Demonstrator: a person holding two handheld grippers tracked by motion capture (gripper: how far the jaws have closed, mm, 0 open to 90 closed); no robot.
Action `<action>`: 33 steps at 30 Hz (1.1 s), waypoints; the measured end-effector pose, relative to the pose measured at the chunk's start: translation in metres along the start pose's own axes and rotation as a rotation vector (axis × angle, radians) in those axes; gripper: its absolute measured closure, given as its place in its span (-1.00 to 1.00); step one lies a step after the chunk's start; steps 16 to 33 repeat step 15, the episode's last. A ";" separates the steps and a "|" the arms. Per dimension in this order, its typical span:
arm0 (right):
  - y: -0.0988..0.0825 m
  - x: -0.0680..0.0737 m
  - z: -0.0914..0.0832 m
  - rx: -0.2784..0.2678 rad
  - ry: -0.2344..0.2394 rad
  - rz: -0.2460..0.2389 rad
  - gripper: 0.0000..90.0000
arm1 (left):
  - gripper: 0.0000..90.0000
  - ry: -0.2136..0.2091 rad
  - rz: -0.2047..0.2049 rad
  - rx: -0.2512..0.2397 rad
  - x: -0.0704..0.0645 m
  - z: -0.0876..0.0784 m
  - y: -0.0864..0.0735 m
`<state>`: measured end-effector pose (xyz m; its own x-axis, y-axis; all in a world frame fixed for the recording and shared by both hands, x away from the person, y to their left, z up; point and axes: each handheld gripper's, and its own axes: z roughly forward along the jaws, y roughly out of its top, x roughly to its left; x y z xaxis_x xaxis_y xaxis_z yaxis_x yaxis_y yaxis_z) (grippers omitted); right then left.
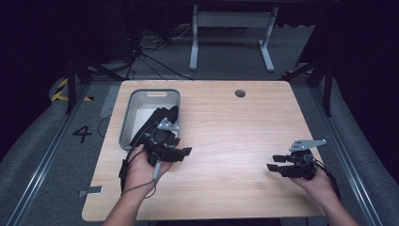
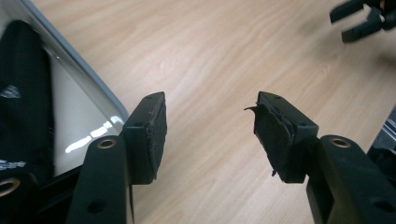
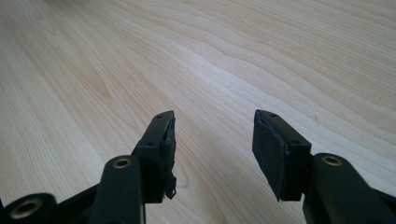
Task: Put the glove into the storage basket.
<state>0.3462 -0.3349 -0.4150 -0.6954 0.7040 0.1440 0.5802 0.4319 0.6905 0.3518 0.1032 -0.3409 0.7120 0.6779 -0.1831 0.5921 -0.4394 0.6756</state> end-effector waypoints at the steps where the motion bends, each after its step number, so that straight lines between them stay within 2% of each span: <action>1: 0.000 -0.001 0.000 0.000 -0.001 -0.002 0.11 | -0.01 -0.010 -0.001 -0.001 -0.003 0.003 -0.005; 5: -0.002 -0.003 0.002 0.001 -0.003 -0.001 0.12 | -0.02 -0.042 0.008 -0.007 -0.008 0.008 -0.016; 7: -0.002 -0.003 0.002 -0.001 -0.002 -0.003 0.13 | -0.03 -0.040 0.017 -0.015 -0.010 0.011 -0.019; 9: -0.001 -0.002 0.001 0.002 -0.004 -0.010 0.15 | -0.03 -0.033 0.027 -0.003 -0.011 0.015 -0.022; 11: -0.002 -0.002 0.000 -0.004 -0.008 -0.020 0.14 | -0.03 -0.051 0.025 0.001 -0.012 0.018 -0.027; 14: -0.003 -0.004 0.000 -0.012 -0.016 -0.026 0.11 | -0.03 -0.050 0.040 0.010 -0.014 0.023 -0.031; 33: -0.004 -0.005 0.001 -0.014 -0.018 -0.030 0.09 | -0.03 -0.054 0.035 0.012 -0.014 0.024 -0.031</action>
